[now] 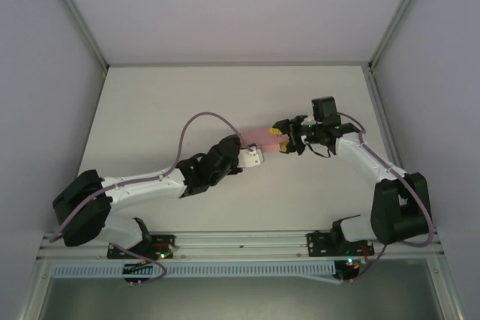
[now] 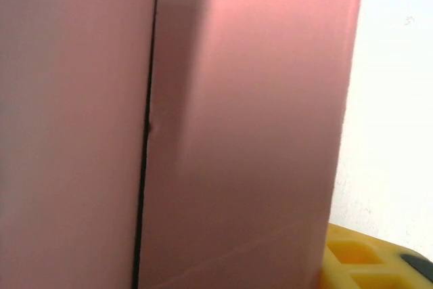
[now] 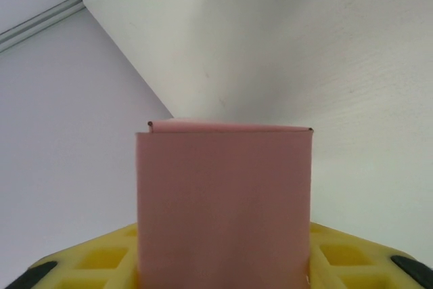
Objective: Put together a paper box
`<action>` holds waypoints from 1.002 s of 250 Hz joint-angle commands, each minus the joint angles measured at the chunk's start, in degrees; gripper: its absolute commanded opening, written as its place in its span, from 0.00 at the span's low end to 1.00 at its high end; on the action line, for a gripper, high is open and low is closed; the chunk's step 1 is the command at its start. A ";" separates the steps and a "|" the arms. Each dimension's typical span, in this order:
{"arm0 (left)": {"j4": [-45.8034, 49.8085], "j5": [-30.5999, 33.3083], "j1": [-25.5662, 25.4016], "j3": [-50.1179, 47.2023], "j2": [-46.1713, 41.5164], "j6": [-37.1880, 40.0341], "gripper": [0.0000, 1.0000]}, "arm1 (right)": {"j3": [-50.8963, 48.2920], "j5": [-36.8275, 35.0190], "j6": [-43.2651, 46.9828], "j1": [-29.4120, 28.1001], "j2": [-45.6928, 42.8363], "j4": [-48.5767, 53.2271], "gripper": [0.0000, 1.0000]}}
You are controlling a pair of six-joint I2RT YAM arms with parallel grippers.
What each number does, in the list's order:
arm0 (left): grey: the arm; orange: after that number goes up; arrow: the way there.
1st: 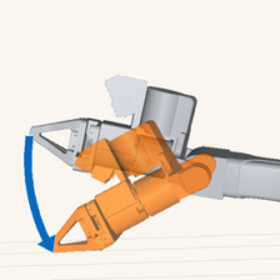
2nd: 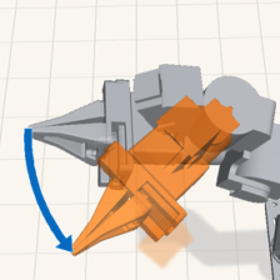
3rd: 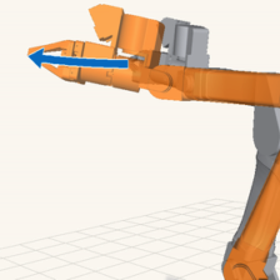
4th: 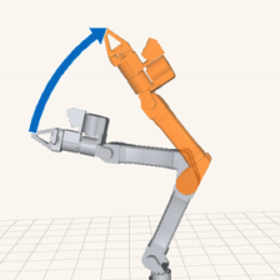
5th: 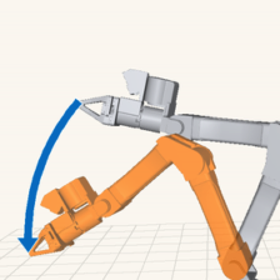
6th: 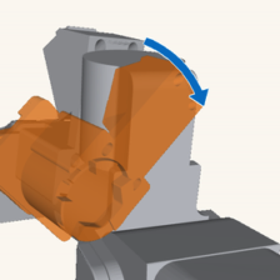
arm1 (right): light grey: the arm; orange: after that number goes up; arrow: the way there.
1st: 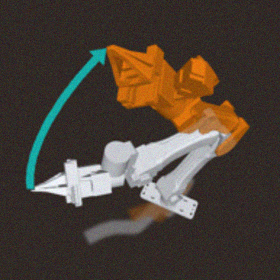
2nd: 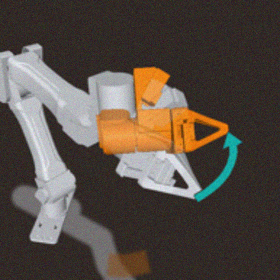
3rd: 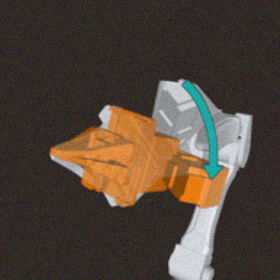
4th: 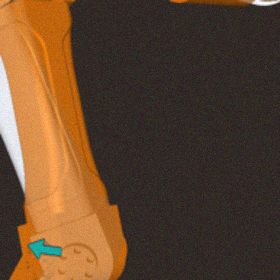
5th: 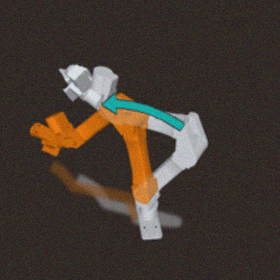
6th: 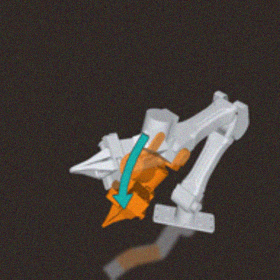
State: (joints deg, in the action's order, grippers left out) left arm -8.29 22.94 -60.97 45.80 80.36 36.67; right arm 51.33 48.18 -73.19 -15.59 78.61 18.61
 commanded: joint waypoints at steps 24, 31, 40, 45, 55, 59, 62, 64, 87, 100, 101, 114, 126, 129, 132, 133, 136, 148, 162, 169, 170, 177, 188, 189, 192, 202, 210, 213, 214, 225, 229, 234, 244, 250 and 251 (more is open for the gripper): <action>8.91 -6.87 2.33 3.24 -2.49 -4.01 0.41 | 3.73 -8.74 11.36 1.06 -5.33 4.89 0.68; 9.99 -7.52 2.86 3.45 -2.59 -4.57 0.40 | 4.07 -10.10 12.49 1.69 -6.28 4.69 0.71; 10.88 -7.91 3.45 3.64 -2.68 -5.08 0.39 | 4.43 -12.07 14.29 2.50 -7.64 4.66 0.73; 12.00 -8.70 3.91 3.79 -2.83 -5.12 0.39 | 4.63 -13.18 15.67 3.09 -8.47 4.89 0.74; 13.85 -9.89 4.89 4.09 -2.85 -5.43 0.39 | 5.22 -16.16 18.84 4.44 -9.97 6.18 0.80; 14.59 -10.38 5.25 4.26 -2.86 -5.73 0.39 | 5.47 -17.36 20.35 4.99 -10.57 6.68 0.87; 15.48 -11.13 5.54 4.48 -2.89 -5.93 0.39 | 5.61 -18.15 21.68 5.45 -11.12 6.76 0.93; 16.24 -11.79 5.76 4.69 -2.87 -5.91 0.39 | 5.73 -18.64 22.65 5.81 -11.46 6.85 0.98; 27.06 -21.16 8.66 8.00 -1.50 -4.57 0.42 | 4.90 -25.37 30.41 8.18 -16.08 5.65 1.00; 32.66 -24.65 9.84 9.91 0.07 -3.26 0.42 | 2.11 -26.34 32.20 8.73 -19.37 0.56 1.00; 32.96 -24.68 9.87 10.09 0.20 -3.22 0.42 | 1.80 -26.23 32.26 8.74 -19.55 -0.06 1.00; 36.19 -26.01 11.12 11.54 2.09 -2.10 0.36 | -2.73 -23.34 32.74 8.74 -22.82 -9.23 1.00; 40.21 -29.49 12.57 13.37 4.19 -0.31 0.38 | -6.33 -20.64 32.15 8.74 -25.29 -16.65 1.00; 41.06 -30.21 12.94 13.88 4.72 -0.02 0.39 | -7.08 -19.61 32.37 8.75 -25.79 -18.42 1.00; 41.68 -30.71 13.23 14.44 5.27 0.19 0.39 | -7.71 -18.60 32.71 8.80 -26.19 -19.91 1.00; 41.86 -30.91 13.37 14.55 5.44 0.27 0.39 | -7.90 -18.32 32.82 8.81 -26.34 -20.31 1.00; 42.25 -31.24 13.63 14.99 5.97 0.37 0.39 | -8.37 -17.57 33.25 8.75 -26.69 -21.31 1.00; 43.61 -32.39 14.98 16.68 7.85 0.55 0.40 | -9.13 -14.99 36.00 8.76 -27.74 -22.07 1.00; 45.25 -34.33 16.33 18.33 9.74 1.42 0.40 | -9.39 -13.39 38.95 8.64 -28.31 -20.81 1.00; 45.81 -35.23 16.74 19.10 10.58 1.88 0.40 | -9.87 -12.59 39.89 8.50 -28.31 -20.83 1.00; 45.86 -35.32 16.79 19.21 10.68 1.94 0.40 | -9.90 -12.41 40.06 8.49 -28.28 -20.82 1.00; 46.36 -35.81 17.24 19.98 11.43 2.54 0.40 | -10.15 -10.98 41.35 8.40 -28.05 -20.76 1.00; 47.27 -36.32 17.64 21.20 12.76 3.50 0.41 | -10.37 -9.03 43.53 7.76 -27.17 -20.17 1.00; 47.38 -36.35 17.68 21.36 12.87 3.59 0.41 | -10.29 -8.87 43.82 7.63 -27.09 -20.01 1.00; 47.67 -36.28 17.75 21.67 13.22 3.80 0.41 | -10.17 -8.55 44.69 7.41 -26.71 -19.18 1.00; 48.59 -36.12 18.04 22.97 14.59 4.28 0.41 | -9.12 -8.28 48.20 6.26 -25.46 -15.75 1.00; 49.30 -36.16 18.31 24.01 15.73 4.46 0.41 | -8.11 -9.05 51.79 4.89 -24.26 -12.24 1.00; 49.61 -36.20 18.40 24.41 16.09 4.53 0.41 | -7.73 -9.52 53.25 4.37 -23.84 -10.84 1.00; 49.69 -36.16 18.46 24.50 16.25 4.54 0.41 | -7.60 -9.74 53.73 4.18 -23.71 -10.33 1.00; 50.43 -36.21 18.73 25.60 17.54 4.80 0.41 | -6.07 -13.11 58.16 1.93 -22.07 -5.66 1.00; 50.60 -36.19 18.70 25.85 18.05 4.84 0.41 | -5.55 -14.61 59.28 1.12 -21.51 -4.43 1.00; 50.74 -36.17 18.79 26.10 18.66 4.91 0.41 | -5.10 -16.18 60.68 -0.02 -20.75 -3.19 1.00; 50.82 -35.82 18.88 26.64 19.81 4.63 0.41 | -4.30 -17.92 63.81 -1.89 -19.25 -1.34 0.97; 50.96 -35.75 19.15 26.90 20.39 4.43 0.41 | -3.79 -18.56 65.22 -2.78 -18.24 -0.36 0.96; 50.99 -35.76 19.18 26.98 20.51 4.41 0.41 | -3.74 -18.65 65.43 -3.00 -18.06 -0.21 0.96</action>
State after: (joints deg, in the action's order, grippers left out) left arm 38.74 -10.79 -42.52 70.17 97.89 39.51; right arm 44.14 34.41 -21.63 -14.24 57.17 9.08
